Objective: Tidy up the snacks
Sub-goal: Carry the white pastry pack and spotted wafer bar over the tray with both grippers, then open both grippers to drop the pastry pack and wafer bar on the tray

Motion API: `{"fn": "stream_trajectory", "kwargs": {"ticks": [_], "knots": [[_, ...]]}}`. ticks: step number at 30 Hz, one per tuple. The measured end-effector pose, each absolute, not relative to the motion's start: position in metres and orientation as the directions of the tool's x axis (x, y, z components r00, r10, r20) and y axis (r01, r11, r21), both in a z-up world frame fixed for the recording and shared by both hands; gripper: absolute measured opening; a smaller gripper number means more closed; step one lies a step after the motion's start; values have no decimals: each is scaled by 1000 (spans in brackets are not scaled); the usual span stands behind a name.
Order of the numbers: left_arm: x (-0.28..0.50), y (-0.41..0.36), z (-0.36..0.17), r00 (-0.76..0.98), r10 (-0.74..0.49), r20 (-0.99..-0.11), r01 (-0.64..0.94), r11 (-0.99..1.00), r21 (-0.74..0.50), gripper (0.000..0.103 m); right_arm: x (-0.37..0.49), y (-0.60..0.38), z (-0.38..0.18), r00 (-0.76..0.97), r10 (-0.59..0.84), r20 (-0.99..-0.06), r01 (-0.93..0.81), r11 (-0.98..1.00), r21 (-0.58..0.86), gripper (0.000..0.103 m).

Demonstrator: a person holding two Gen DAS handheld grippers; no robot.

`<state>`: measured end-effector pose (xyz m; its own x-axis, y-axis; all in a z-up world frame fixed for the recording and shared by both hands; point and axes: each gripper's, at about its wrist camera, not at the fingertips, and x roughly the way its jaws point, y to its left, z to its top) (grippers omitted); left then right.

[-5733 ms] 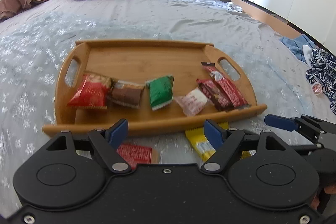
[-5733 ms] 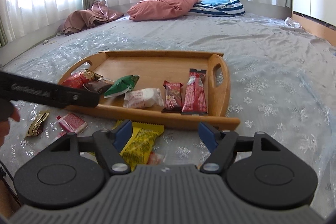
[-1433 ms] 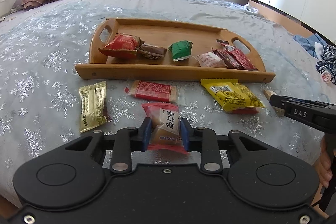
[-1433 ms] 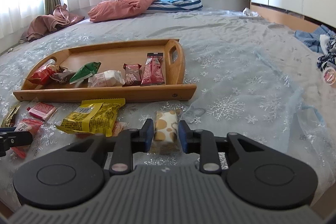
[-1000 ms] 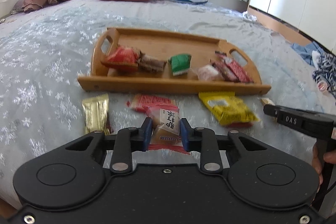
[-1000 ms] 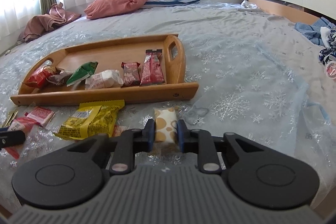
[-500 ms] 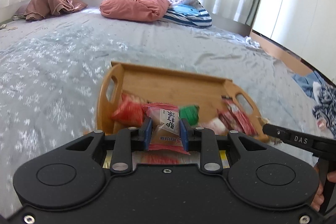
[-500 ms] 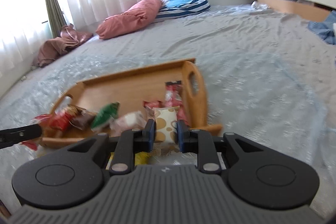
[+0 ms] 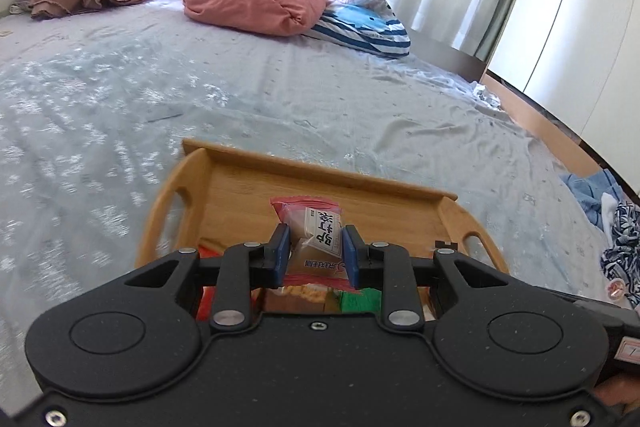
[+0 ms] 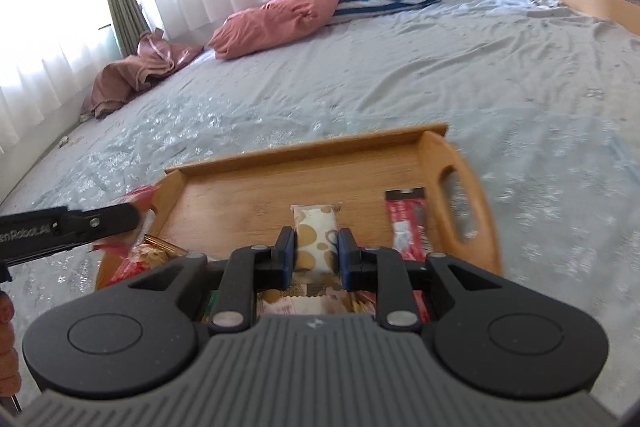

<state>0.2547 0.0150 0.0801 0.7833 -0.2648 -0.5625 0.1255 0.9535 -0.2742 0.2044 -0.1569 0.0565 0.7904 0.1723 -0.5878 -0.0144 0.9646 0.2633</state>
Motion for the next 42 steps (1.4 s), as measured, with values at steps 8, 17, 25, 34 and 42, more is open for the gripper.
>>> {"fn": "stream_trajectory", "kwargs": {"ticks": [8,17,25,34,42], "knots": [[298,0,42,734,-231,-638,93,966,-243,26,249,-145,27,743,191,-642,12,955,298,26],[308,-5,26,724,-235,-649,114,968,-224,26,259,-140,17,742,183,-645,3,961,277,26],[309,-10,22,723,-235,-650,125,969,-211,26,260,-141,15,740,186,-646,-1,961,275,26],[308,-17,18,725,-223,-651,135,974,-182,26,259,-140,14,743,180,-644,-5,965,263,26],[308,-22,17,725,-221,-653,141,975,-175,27,260,-138,15,741,172,-649,-7,968,249,27]]}}
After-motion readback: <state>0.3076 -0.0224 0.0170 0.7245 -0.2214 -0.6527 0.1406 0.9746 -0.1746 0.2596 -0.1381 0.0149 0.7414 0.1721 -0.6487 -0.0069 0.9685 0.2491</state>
